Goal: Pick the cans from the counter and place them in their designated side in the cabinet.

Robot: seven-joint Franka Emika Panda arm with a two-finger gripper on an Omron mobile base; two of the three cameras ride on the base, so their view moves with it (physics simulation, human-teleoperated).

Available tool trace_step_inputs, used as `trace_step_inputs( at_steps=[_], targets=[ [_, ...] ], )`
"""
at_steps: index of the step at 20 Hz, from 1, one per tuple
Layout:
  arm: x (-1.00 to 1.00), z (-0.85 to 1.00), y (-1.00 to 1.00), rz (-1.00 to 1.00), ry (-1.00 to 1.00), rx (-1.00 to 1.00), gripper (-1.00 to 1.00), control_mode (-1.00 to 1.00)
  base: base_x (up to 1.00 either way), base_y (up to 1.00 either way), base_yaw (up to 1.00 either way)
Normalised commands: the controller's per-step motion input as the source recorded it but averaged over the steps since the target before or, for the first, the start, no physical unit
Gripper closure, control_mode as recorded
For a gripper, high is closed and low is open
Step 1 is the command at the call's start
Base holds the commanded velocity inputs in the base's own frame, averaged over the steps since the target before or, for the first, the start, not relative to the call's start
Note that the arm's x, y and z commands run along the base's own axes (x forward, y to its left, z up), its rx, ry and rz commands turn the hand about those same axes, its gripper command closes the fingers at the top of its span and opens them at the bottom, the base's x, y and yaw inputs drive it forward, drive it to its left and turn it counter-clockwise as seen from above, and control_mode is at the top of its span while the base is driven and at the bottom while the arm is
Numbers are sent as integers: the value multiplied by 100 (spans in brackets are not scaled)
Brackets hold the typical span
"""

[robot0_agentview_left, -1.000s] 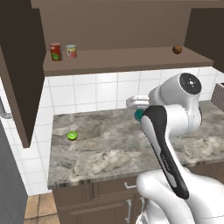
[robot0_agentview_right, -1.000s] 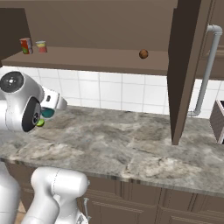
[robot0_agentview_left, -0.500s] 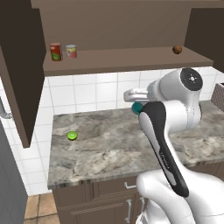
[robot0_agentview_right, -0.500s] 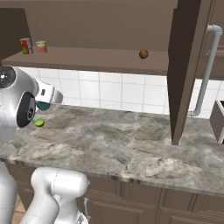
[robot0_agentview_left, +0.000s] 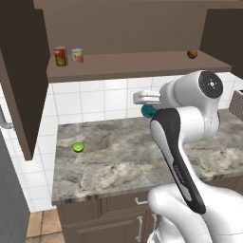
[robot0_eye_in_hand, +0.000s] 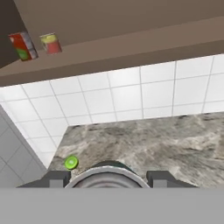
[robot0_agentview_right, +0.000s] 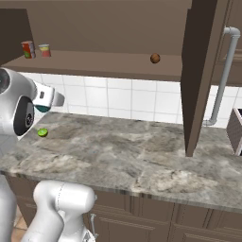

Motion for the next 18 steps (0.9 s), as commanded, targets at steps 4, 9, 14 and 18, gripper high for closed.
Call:
trace_step_inputs(
  at_steps=[4,9,14,18],
  targets=[
    [0,19,9,0,-4,1,100,-100,0,0,0],
    [0,24,9,0,-3,1,100,-100,0,0,0],
    [3,21,4,0,-5,2,100,-100,0,0,0],
    [9,20,2,0,-4,2,100,-100,0,0,0]
  ],
)
